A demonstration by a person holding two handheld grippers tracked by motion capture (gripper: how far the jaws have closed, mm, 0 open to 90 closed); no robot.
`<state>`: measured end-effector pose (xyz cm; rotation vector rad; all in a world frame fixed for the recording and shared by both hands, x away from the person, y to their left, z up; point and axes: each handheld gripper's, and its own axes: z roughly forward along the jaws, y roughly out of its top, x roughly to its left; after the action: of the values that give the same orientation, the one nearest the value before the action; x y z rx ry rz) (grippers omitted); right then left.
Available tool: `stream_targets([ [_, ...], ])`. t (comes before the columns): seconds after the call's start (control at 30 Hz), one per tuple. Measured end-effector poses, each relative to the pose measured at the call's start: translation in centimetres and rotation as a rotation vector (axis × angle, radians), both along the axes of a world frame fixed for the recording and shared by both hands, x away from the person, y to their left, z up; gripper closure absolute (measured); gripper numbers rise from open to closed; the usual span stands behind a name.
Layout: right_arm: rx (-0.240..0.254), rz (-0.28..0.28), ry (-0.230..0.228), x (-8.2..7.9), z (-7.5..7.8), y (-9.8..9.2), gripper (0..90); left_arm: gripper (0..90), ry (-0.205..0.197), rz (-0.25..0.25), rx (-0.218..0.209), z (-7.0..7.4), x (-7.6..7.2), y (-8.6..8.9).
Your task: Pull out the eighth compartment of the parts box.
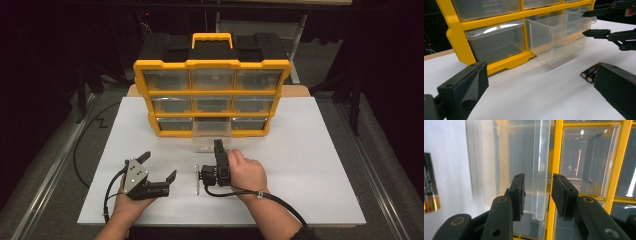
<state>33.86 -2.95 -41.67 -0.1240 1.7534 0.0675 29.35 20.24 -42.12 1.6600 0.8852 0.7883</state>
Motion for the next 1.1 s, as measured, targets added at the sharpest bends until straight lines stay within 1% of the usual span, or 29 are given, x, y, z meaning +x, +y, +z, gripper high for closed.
stream_targets([
  [0.3,0.011,-0.006,0.005,-0.8,-0.1,-1.8,58.0,0.4,0.001,0.001,0.004,0.0,0.0,0.0],
  [0.33,0.008,-0.010,0.013,-0.9,-0.1,-2.1,57.5,0.4,0.001,0.001,0.004,0.0,0.0,0.0],
  [0.47,0.004,-0.023,0.018,-1.0,-0.5,-3.2,55.6,0.4,0.000,0.001,0.006,0.0,0.0,0.0],
  [0.53,0.001,-0.029,0.015,-1.0,-0.6,-3.8,54.8,0.4,0.000,0.001,0.006,0.0,0.0,0.0],
  [0.7,-0.001,-0.053,0.020,-1.1,-1.1,-5.3,53.6,0.4,-0.001,0.001,0.006,0.0,0.0,-0.1],
  [0.8,-0.016,-0.064,0.018,-1.2,-1.6,-6.2,53.5,0.4,-0.001,0.002,0.005,-0.1,0.0,-0.1],
  [0.9,-0.022,-0.077,0.023,-1.2,-2.2,-7.2,52.9,0.4,-0.002,0.002,0.004,-0.1,0.0,-0.1],
  [0.93,-0.002,-0.091,0.033,-1.3,-2.4,-7.5,52.8,0.4,-0.002,0.002,0.004,-0.1,0.0,-0.1],
  [1.0,-0.034,-0.084,0.023,-1.3,-2.5,-8.1,52.5,0.4,-0.003,0.002,0.003,-0.1,0.0,-0.1],
  [1.07,-0.030,-0.099,0.027,-1.4,-2.9,-8.8,52.0,0.4,-0.001,0.000,0.006,-0.1,0.1,-0.1],
  [1.1,-0.039,-0.104,0.023,-1.4,-3.1,-9.2,51.7,0.4,-0.001,0.000,0.007,-0.1,0.1,-0.1],
])
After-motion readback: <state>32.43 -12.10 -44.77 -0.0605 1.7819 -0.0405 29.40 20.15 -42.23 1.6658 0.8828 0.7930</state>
